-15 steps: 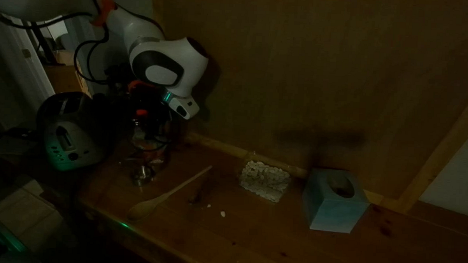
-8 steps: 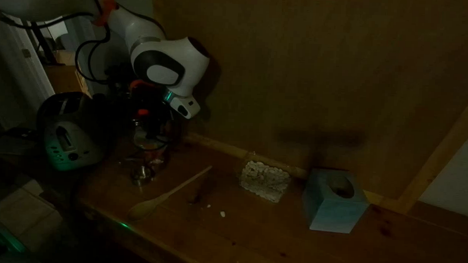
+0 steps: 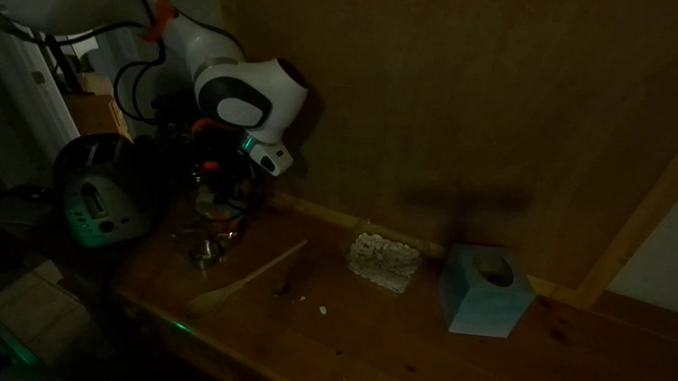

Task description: Pour the orange powder in the packet onto the spoon

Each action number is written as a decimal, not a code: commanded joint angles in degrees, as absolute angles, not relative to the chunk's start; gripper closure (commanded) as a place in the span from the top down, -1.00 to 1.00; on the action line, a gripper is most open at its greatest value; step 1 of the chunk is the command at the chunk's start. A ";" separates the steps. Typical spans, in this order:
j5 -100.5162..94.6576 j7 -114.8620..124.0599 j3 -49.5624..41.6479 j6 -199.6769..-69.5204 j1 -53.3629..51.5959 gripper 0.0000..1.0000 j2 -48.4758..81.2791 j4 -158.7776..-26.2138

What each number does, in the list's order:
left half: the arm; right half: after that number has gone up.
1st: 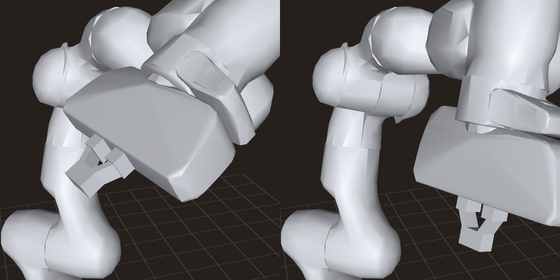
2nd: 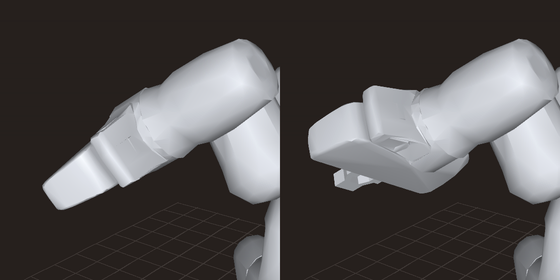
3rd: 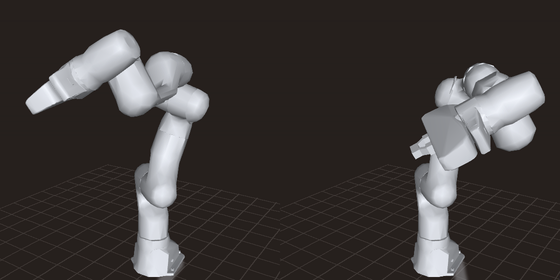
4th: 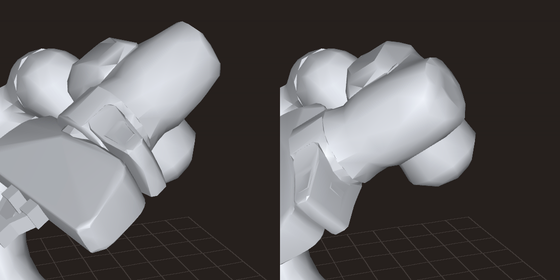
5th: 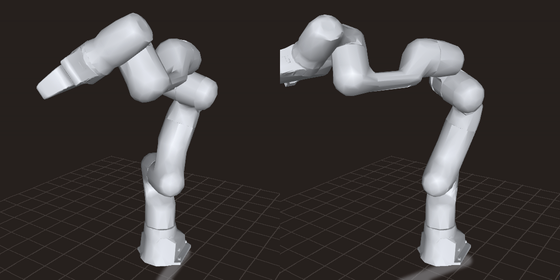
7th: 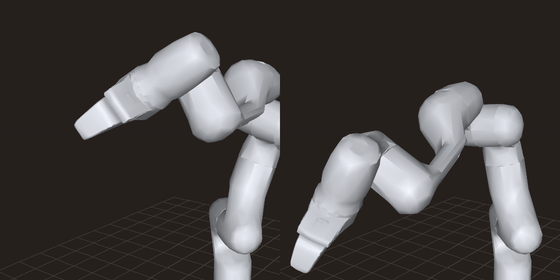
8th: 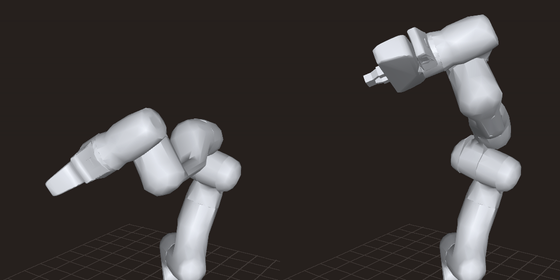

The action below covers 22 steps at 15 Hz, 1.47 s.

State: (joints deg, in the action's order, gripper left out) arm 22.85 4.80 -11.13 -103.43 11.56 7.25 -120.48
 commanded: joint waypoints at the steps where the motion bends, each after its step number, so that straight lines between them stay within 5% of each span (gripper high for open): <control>1: 24.37 3.72 -11.28 -102.67 12.26 -0.96 8.41 -118.75; 22: 30.68 1.65 -12.39 -97.11 15.47 -0.96 12.28 -115.70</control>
